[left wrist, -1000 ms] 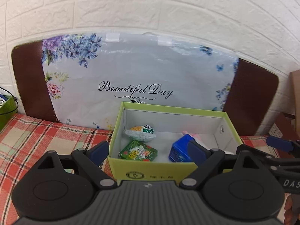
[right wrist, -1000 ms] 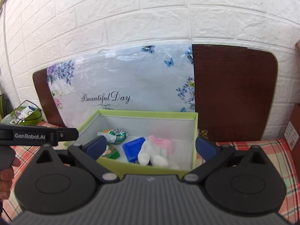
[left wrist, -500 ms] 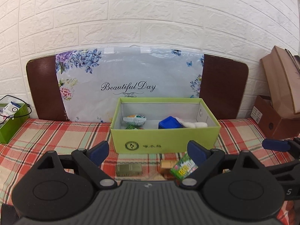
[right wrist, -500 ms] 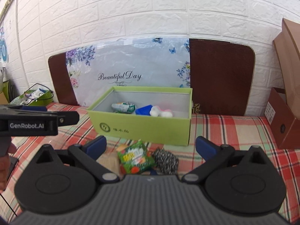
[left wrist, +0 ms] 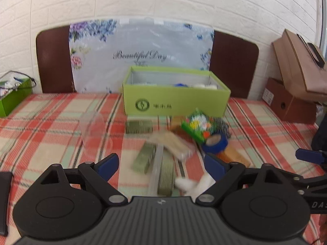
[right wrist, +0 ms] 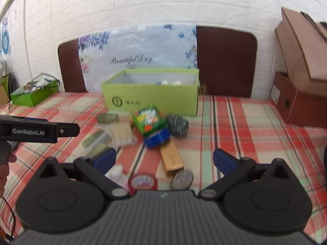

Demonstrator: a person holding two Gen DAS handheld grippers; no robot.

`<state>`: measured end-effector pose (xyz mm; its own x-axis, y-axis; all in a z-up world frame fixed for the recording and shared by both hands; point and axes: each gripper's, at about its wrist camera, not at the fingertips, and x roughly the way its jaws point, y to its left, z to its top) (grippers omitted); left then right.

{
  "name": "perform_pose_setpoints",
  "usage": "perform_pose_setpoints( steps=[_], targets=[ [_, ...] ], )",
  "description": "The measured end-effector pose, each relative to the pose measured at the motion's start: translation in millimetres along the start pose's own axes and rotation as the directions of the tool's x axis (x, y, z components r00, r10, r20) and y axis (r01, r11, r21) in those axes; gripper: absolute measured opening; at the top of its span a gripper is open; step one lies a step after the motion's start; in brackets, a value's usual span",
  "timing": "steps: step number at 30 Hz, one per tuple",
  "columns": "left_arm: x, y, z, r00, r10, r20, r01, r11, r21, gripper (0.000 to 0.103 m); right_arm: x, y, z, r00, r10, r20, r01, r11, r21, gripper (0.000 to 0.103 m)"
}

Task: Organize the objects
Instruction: 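Grasp the clear plastic tube with the left tool while the right tool grasps the white glove, then lower the plastic tube and white glove into the lime box, open both tools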

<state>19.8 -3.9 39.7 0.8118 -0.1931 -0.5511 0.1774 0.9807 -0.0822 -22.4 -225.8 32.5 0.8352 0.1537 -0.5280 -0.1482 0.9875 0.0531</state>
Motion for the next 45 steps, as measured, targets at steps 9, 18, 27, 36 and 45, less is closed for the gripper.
perform_pose_setpoints(
  steps=[9,18,27,36,45],
  targets=[
    [11.6,30.6,-32.5,0.996,0.026,-0.088,-0.031,0.997,-0.063,0.093,17.9,48.9,-39.4,0.978,0.180,-0.105,-0.184,0.982,-0.029,0.099],
    [33.4,27.7,-21.2,0.994,-0.030,-0.101,0.024,0.998,-0.055,0.077,44.2,70.5,-51.8,0.979,0.122,-0.164,-0.142,0.983,-0.114,0.029],
    [55.2,37.1,-28.4,0.976,-0.116,-0.184,0.103,0.991,-0.084,0.037,4.3,40.0,-36.2,0.982,0.175,-0.077,-0.178,0.983,-0.035,0.009],
    [22.7,55.4,-48.7,0.969,-0.123,-0.212,0.099,0.988,-0.121,0.012,10.7,49.6,-37.2,0.965,0.224,-0.135,-0.236,0.968,-0.080,0.010],
    [53.3,48.7,-31.0,0.975,-0.031,-0.220,0.011,0.996,-0.091,0.037,35.7,63.3,-49.8,0.970,0.153,-0.190,-0.181,0.973,-0.141,0.049]
  ],
)
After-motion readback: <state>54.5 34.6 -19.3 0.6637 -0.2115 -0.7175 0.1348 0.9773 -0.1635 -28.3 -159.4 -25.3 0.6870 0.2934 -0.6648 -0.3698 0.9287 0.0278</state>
